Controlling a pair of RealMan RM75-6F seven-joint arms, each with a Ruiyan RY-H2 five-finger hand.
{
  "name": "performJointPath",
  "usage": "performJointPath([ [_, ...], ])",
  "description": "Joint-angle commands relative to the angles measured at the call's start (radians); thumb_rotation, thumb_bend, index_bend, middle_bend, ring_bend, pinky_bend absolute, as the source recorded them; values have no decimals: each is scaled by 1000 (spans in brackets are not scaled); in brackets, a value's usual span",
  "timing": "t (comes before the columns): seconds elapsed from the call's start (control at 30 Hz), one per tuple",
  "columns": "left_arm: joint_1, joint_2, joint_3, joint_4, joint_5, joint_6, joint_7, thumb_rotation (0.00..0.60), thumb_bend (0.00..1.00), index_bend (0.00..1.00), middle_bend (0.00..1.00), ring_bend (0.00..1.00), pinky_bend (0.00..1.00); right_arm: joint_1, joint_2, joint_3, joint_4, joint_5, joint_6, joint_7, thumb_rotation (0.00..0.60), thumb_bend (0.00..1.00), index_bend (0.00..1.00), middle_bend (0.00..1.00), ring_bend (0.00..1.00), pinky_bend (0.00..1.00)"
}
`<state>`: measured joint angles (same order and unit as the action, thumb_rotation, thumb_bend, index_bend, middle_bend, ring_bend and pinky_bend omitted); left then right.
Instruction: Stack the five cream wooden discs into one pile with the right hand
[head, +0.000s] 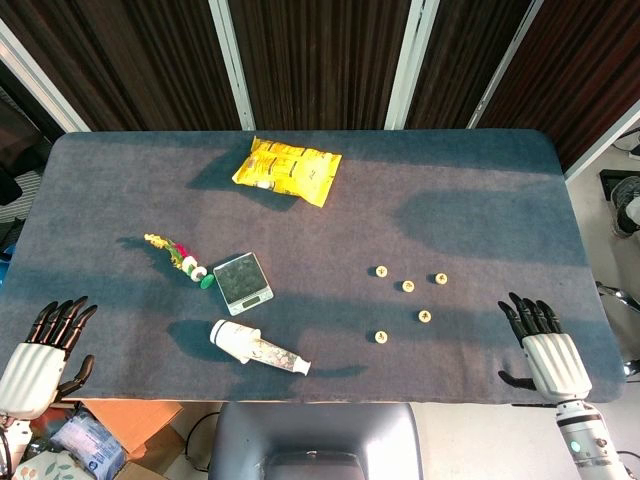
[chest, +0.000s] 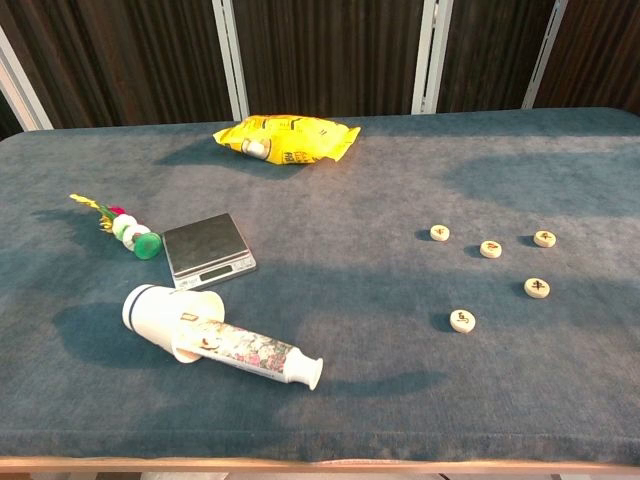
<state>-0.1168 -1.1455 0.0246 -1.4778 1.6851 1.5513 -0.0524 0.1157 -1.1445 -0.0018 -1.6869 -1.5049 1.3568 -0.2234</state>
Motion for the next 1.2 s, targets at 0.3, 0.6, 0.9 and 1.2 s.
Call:
performJointPath([
  [0.3, 0, 6, 3, -1, 14, 18, -44, 600, 494, 0, 0, 0, 0, 68, -26, -25, 67, -129, -51, 157, 600, 30, 0, 0, 0, 0],
  [0.6, -18, 4, -5, 13, -4, -14, -44, 600, 493, 0, 0, 0, 0, 283, -84, -6, 136, -247, -264, 193, 600, 222, 264, 0, 0, 0],
  [0.9, -9, 14, -5, -5, -21, -12, -25, 600, 493, 0, 0, 0, 0, 408, -203, 41, 214, -177, -414, 142, 600, 283, 410, 0, 0, 0],
  [1.2, -4, 29, -5, -37, -53, -34, 2, 600, 505, 0, 0, 0, 0, 465, -297, 46, 321, -125, -469, 140, 600, 376, 523, 0, 0, 0],
])
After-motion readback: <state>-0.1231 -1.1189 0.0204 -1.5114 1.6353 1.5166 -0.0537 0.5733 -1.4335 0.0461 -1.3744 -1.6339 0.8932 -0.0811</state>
